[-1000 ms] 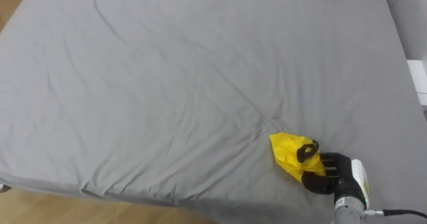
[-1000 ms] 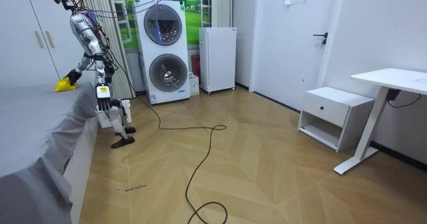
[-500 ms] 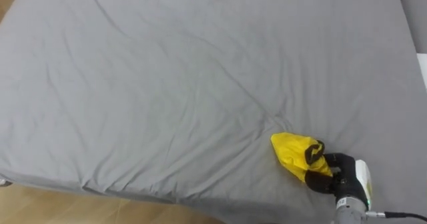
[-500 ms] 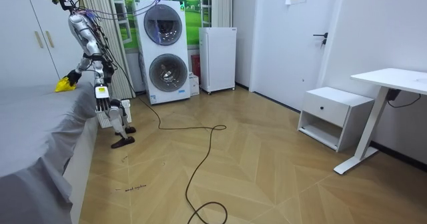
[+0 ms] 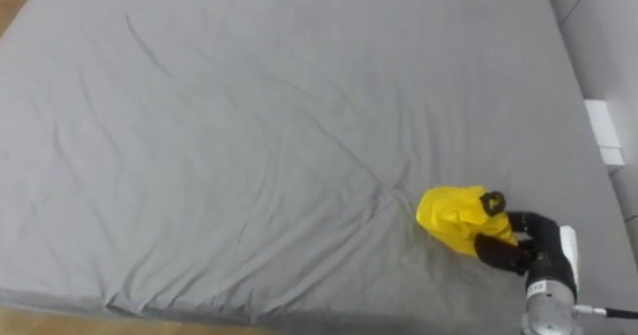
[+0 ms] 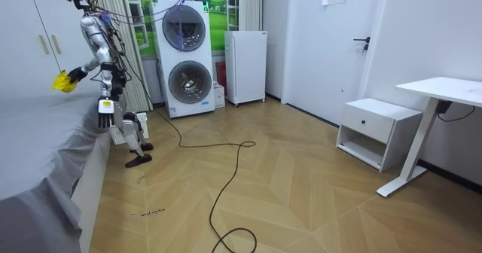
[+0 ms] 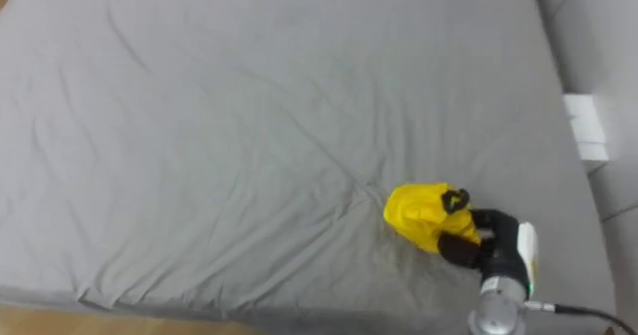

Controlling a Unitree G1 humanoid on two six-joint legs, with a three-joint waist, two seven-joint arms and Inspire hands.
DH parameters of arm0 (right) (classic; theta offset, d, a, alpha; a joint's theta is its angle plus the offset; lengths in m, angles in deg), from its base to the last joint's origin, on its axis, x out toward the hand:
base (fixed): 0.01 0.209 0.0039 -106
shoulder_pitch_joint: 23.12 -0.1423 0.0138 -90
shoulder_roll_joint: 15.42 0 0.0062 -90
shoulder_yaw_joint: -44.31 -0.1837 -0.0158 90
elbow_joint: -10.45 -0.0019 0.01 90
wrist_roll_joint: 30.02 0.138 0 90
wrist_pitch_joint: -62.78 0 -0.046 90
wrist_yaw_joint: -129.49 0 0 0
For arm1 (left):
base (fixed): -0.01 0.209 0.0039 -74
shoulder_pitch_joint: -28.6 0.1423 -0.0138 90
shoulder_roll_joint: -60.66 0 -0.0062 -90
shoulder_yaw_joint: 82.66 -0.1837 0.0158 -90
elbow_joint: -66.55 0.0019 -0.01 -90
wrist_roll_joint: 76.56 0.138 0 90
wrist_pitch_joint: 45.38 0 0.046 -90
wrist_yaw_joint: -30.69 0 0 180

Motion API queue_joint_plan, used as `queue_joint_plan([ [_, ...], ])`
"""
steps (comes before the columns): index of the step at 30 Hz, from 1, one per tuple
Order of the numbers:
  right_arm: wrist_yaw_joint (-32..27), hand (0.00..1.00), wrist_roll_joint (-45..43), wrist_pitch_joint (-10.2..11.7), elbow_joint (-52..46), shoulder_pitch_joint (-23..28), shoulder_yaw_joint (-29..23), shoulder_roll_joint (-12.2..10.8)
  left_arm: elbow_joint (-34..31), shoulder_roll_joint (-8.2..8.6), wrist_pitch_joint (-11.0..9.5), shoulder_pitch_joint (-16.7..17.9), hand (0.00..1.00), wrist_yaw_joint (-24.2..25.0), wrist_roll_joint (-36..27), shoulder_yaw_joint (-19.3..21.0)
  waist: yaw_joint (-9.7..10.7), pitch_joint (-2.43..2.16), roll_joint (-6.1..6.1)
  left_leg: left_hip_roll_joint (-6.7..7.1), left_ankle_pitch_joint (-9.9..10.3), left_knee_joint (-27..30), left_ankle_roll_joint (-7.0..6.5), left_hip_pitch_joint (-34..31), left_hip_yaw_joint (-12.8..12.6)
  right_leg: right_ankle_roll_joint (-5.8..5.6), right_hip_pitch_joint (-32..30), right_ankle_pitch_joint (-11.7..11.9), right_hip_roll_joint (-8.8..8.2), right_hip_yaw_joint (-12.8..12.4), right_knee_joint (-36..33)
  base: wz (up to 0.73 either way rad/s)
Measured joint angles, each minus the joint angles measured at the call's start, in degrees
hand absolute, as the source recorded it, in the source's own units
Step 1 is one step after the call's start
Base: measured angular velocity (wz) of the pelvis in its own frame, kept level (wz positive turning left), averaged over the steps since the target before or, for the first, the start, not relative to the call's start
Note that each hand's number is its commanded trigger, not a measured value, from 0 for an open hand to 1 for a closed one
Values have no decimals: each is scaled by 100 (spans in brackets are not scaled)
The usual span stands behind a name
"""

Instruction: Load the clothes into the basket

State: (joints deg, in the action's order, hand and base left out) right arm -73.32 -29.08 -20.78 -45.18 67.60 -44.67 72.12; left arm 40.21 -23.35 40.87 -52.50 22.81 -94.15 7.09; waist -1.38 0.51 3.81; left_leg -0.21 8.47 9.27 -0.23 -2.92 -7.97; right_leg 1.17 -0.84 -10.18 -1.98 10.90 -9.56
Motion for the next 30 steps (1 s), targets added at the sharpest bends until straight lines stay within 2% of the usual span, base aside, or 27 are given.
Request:
queue_joint_plan([
  [2,55,100,5,-41,-32,67,-166,6,-212,16,60,25,0,17,149,17,157,-23,43,1,25,-3,-23,190,-58,-22,112,-17,6,-155,-5,-15],
  [4,76,100,18,-134,-150,96,-415,6,-388,51,102,71,0,79,154,19,182,-26,11,-8,58,-3,-39,275,-198,-46,140,-45,12,-303,-15,-33],
  [6,51,100,38,-162,-258,172,-594,9,-463,33,132,97,0,136,158,22,290,-24,-6,-14,72,-15,-46,372,-295,-54,195,-49,12,-380,-20,-31],
  [8,50,100,18,-229,-521,413,-744,27,-492,19,161,140,0,243,211,80,355,-49,-36,-36,117,-70,-57,516,-398,-65,224,-55,44,-503,-37,-31],
  [11,53,100,2,-252,-631,655,-904,43,-511,8,276,252,0,363,230,135,534,-45,-65,-48,163,-72,-69,644,-506,-78,290,-48,62,-616,-51,-22],
  [16,51,100,-25,-290,-637,908,-1272,35,-537,13,331,477,0,455,649,513,611,-51,-117,-119,227,-118,-50,766,-924,-78,182,-23,133,-955,-125,-42],
  [19,43,100,-15,-290,-637,1063,-1473,35,-521,17,395,518,0,440,816,615,708,-48,-113,-132,240,-156,-38,796,-1032,-79,145,-16,180,-1122,-133,-24],
  [25,55,100,403,-288,-165,1139,-1528,33,-506,3,569,564,0,363,821,555,906,-35,-179,-186,267,-154,-20,740,-1236,-59,32,50,239,-1318,-140,-15],
  [27,47,100,436,-317,-55,1125,-1574,34,-507,3,640,538,0,342,822,548,959,-45,-232,-186,268,-137,-22,617,-1264,-60,-148,50,243,-1341,-228,-16],
  [28,26,100,428,-336,56,1049,-1605,33,-507,-2,675,517,0,316,829,502,1062,-40,-259,-188,267,-94,-24,498,-1285,-60,-267,50,239,-1382,-273,-13],
  [30,-36,100,434,-344,263,896,-1654,36,-506,-14,764,424,0,278,818,454,1106,-21,-294,-205,270,9,-30,281,-1374,-61,-535,50,242,-1448,-408,-21],
])
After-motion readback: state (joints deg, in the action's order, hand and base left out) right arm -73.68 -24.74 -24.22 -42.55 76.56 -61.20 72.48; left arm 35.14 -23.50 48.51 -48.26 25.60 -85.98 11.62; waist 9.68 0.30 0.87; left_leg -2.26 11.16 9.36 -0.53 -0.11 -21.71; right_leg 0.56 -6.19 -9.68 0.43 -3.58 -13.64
